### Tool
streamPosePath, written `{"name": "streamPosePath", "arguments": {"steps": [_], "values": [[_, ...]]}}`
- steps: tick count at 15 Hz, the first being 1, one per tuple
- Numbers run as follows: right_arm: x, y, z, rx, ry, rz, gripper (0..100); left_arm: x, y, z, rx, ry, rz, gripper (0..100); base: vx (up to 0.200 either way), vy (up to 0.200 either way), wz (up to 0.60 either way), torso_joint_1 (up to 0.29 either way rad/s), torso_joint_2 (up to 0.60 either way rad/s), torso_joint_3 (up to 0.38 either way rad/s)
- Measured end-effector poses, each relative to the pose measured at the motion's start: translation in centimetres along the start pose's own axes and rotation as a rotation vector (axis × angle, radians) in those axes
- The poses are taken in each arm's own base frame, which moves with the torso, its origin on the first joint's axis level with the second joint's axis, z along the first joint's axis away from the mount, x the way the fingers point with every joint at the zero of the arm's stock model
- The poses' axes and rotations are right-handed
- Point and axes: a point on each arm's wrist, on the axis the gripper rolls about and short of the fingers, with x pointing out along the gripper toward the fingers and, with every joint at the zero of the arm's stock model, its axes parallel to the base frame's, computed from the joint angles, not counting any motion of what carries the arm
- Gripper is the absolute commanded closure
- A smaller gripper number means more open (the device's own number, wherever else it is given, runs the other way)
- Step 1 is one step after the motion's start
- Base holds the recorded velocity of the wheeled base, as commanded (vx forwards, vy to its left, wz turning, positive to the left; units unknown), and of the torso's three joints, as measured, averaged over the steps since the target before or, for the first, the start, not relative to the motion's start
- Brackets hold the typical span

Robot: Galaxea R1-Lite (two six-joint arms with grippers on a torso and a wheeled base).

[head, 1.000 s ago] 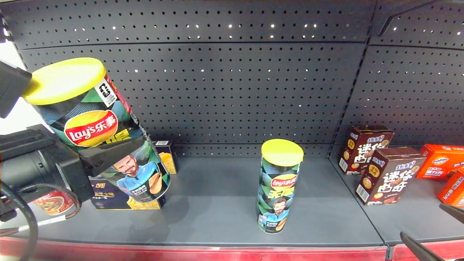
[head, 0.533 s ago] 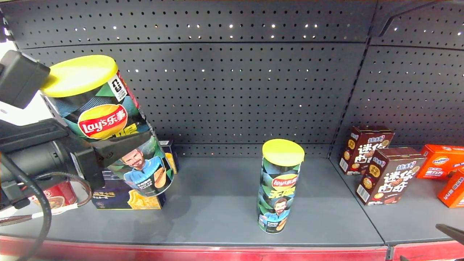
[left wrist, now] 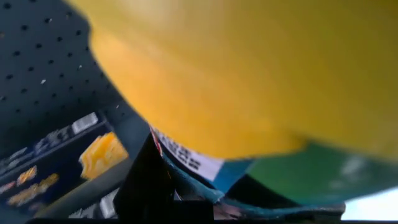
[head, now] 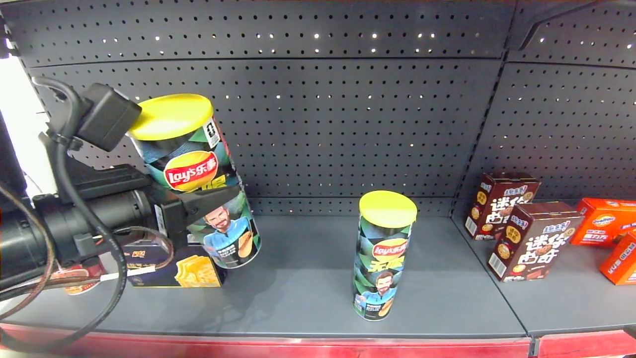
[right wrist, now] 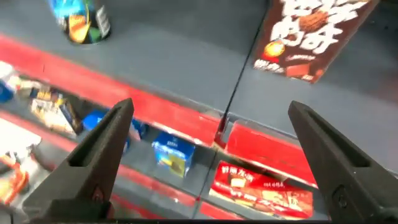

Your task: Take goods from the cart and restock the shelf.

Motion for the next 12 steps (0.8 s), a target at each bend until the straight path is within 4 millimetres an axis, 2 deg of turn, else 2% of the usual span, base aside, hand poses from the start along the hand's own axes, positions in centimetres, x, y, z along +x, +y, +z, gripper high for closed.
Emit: {"name": "streamPosePath", "arguments": {"steps": [5, 12], "values": [[-1.0, -0.2, -0.7, 0.046, -0.05, -0.123, 0, 3.1, 0.4, -0.5, -0.009, 0.037, -0.045, 100, 0.0, 0.0, 0.0, 0.0, 0.0, 0.0], [-3.3, 0.3, -3.4, 0.085, -0.047, -0.281, 0, 6.4, 0.4, -0.9, -0.011, 0.065, -0.085, 100, 0.0, 0.0, 0.0, 0.0, 0.0, 0.0]]}}
